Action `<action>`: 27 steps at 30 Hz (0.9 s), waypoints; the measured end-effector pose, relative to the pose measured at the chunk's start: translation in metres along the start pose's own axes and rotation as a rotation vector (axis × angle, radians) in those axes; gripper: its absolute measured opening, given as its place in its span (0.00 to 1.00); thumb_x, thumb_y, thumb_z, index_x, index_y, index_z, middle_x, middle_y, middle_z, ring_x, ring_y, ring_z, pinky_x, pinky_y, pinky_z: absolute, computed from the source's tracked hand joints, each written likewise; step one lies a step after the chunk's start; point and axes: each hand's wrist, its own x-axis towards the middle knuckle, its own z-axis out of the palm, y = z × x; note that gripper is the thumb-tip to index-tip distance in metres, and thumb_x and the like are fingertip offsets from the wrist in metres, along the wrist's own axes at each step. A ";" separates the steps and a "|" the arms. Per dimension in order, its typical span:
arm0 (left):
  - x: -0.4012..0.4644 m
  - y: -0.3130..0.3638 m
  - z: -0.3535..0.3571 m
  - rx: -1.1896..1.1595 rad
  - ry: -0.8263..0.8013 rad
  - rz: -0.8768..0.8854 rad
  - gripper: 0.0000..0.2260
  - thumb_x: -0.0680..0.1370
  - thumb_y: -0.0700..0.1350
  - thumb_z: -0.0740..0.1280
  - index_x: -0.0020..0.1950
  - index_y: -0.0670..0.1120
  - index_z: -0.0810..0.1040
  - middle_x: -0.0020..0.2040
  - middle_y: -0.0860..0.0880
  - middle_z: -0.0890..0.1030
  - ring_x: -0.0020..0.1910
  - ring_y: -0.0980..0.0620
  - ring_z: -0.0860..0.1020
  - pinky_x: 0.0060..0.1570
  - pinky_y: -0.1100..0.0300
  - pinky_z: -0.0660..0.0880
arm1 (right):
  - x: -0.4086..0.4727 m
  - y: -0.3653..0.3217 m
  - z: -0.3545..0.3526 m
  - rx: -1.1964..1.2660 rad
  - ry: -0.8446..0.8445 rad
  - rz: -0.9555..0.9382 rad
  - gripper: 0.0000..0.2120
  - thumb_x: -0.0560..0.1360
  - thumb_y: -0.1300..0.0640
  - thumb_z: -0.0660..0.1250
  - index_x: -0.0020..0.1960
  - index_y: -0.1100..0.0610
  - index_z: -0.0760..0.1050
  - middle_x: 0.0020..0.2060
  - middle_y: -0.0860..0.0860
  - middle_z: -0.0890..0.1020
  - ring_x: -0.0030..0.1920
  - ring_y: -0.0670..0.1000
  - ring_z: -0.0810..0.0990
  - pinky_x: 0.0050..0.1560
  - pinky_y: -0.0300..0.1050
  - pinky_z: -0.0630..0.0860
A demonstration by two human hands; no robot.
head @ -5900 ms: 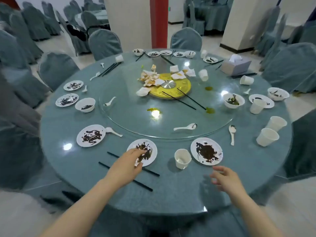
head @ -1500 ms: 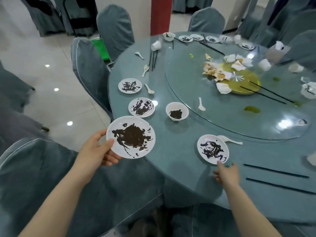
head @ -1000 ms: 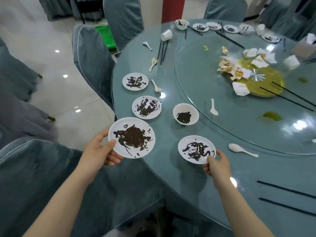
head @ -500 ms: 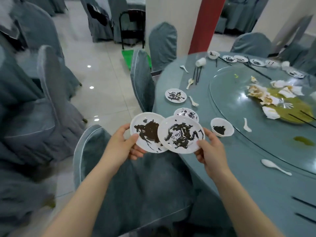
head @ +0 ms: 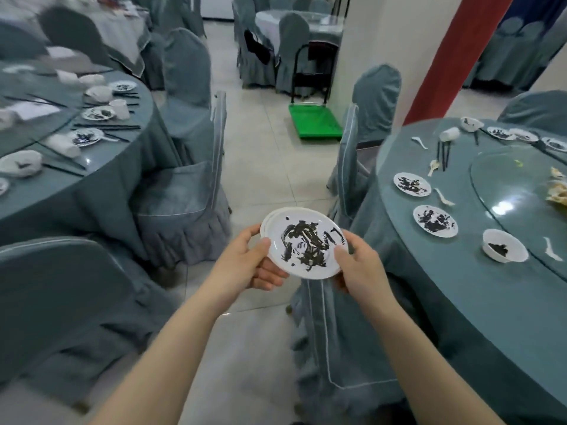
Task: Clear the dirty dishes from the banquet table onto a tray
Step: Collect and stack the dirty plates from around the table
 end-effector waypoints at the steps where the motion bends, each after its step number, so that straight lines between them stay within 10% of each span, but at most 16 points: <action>1: -0.003 -0.001 -0.014 -0.004 0.010 -0.006 0.11 0.83 0.46 0.57 0.64 0.52 0.65 0.33 0.40 0.83 0.27 0.48 0.81 0.24 0.63 0.75 | 0.002 -0.003 0.014 -0.023 -0.018 -0.011 0.15 0.76 0.61 0.60 0.56 0.44 0.75 0.35 0.48 0.84 0.25 0.43 0.77 0.22 0.37 0.70; 6: -0.005 -0.002 -0.062 0.022 0.054 -0.020 0.12 0.82 0.45 0.58 0.65 0.51 0.64 0.36 0.39 0.84 0.29 0.47 0.81 0.27 0.61 0.76 | 0.023 -0.007 0.063 -0.052 -0.062 -0.046 0.18 0.76 0.59 0.65 0.64 0.48 0.72 0.42 0.48 0.85 0.39 0.46 0.85 0.33 0.44 0.81; 16: 0.078 0.010 -0.160 0.110 0.186 -0.009 0.13 0.81 0.41 0.59 0.65 0.49 0.65 0.32 0.40 0.83 0.26 0.48 0.80 0.23 0.62 0.73 | 0.121 -0.016 0.141 -0.112 -0.154 0.014 0.07 0.78 0.53 0.62 0.54 0.46 0.76 0.31 0.49 0.83 0.26 0.44 0.77 0.26 0.36 0.72; 27: 0.263 0.060 -0.192 0.145 0.108 0.021 0.11 0.81 0.43 0.61 0.63 0.52 0.68 0.31 0.39 0.82 0.23 0.49 0.78 0.20 0.63 0.70 | 0.269 -0.011 0.128 0.072 0.003 0.215 0.07 0.79 0.57 0.62 0.51 0.53 0.79 0.44 0.52 0.84 0.42 0.51 0.82 0.47 0.49 0.79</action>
